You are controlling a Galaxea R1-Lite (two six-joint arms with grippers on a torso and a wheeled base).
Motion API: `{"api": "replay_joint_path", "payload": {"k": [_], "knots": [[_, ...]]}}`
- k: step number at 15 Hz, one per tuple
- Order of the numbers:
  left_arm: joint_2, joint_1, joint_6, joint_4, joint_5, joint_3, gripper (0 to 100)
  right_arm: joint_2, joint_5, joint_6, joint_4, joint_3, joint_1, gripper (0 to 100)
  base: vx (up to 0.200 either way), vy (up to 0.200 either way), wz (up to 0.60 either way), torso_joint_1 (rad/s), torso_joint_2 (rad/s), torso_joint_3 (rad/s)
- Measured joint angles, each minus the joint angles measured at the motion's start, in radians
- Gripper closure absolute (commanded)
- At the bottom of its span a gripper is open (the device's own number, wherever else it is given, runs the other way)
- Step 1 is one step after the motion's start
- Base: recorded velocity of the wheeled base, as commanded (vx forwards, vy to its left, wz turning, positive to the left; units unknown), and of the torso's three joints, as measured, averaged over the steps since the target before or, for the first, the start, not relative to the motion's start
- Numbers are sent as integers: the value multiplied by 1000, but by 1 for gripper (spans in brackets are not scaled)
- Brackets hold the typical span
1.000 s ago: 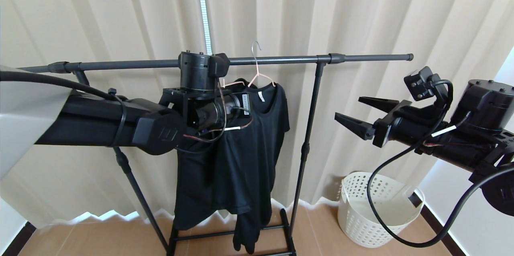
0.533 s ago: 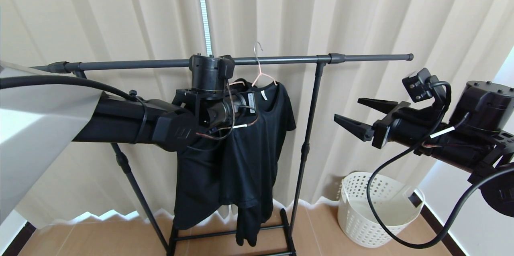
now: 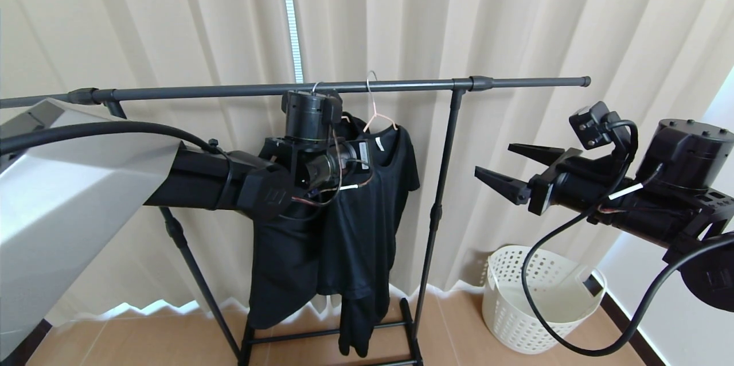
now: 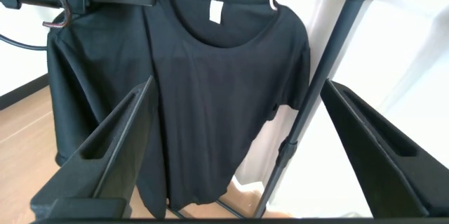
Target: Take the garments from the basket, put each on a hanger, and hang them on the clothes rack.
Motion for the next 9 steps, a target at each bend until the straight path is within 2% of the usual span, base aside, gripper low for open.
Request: {"api": "replay_joint_path", "payload": {"k": [7, 8, 9], "knots": [[21, 1, 1, -1, 0, 4, 100, 14, 0, 0, -2, -1, 0, 0, 0, 0, 0, 0, 0, 0], [22, 1, 1, -1, 0, 4, 0, 14, 0, 0, -2, -1, 0, 0, 0, 0, 0, 0, 0, 0], [23, 1, 1, -2, 0, 4, 0, 15, 0, 0, -2, -1, 0, 0, 0, 0, 0, 0, 0, 0]]}}
